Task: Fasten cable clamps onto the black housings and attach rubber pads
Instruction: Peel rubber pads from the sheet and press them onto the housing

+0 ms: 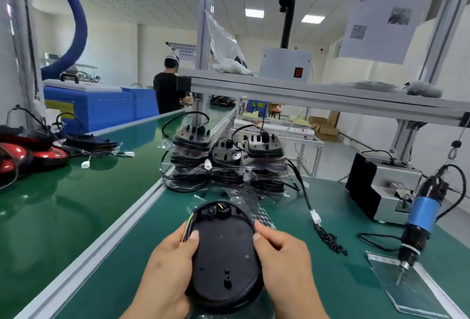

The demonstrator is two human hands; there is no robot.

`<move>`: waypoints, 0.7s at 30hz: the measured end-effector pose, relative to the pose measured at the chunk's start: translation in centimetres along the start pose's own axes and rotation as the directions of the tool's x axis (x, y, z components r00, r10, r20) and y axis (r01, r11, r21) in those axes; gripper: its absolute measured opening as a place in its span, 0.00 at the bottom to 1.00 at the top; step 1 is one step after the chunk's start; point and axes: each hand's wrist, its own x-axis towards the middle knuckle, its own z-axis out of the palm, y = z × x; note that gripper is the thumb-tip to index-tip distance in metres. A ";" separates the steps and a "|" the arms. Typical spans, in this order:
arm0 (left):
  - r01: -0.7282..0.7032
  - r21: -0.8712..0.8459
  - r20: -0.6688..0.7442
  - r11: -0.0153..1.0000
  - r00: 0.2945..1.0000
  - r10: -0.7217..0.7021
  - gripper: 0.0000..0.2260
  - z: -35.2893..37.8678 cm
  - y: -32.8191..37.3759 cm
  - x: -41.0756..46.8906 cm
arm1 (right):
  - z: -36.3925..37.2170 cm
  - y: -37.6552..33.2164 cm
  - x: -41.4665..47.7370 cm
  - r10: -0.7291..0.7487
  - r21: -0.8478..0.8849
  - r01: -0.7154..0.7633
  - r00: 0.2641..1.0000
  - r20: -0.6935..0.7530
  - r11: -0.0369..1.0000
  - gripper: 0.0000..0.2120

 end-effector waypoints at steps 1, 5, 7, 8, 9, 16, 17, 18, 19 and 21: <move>0.017 0.012 0.009 1.000 1.000 -0.017 0.13 0.1 -0.3 0.1 | -0.3 0.2 0.0 0.024 -0.011 -0.024 1.000 -0.010 1.000 0.15; 0.027 0.065 -0.005 0.998 1.000 -0.027 0.12 0.6 -1.0 0.4 | -1.4 0.8 0.3 0.104 -0.025 -0.104 0.994 -0.022 0.994 0.12; 0.027 0.100 -0.018 0.995 1.000 -0.025 0.12 0.7 -1.0 0.6 | -2.0 1.0 0.8 0.137 -0.037 -0.137 0.990 0.011 0.990 0.08; 0.031 0.109 -0.024 0.994 0.999 -0.029 0.12 0.8 -1.0 0.6 | -2.2 0.8 1.2 0.154 -0.038 -0.153 0.987 0.034 0.988 0.11; 0.035 0.126 -0.028 0.991 0.999 -0.032 0.12 0.8 -0.9 0.7 | -2.6 0.6 1.7 0.164 -0.033 -0.162 0.986 0.042 0.986 0.17; 0.033 0.224 -0.089 0.974 0.996 -0.013 0.13 0.7 -1.2 0.8 | -3.4 0.3 4.9 0.207 -0.441 -0.062 0.934 0.290 0.896 0.30; 0.031 0.225 -0.096 0.974 0.995 -0.009 0.13 0.7 -1.2 0.9 | -3.4 0.7 4.9 0.227 -0.489 -0.044 0.920 0.321 0.871 0.32; 0.028 0.228 -0.097 0.973 0.995 -0.006 0.14 0.6 -1.3 1.0 | -3.4 1.1 5.0 0.235 -0.552 -0.013 0.913 0.334 0.834 0.33; 0.023 0.230 -0.093 0.973 0.996 -0.002 0.14 0.6 -1.3 1.0 | -3.5 1.6 5.1 0.234 -0.632 0.038 0.911 0.341 0.774 0.34; 0.015 0.208 -0.097 0.978 0.995 0.006 0.14 0.6 -1.3 1.1 | -3.8 2.0 5.0 0.223 -0.765 0.131 0.913 0.341 0.631 0.34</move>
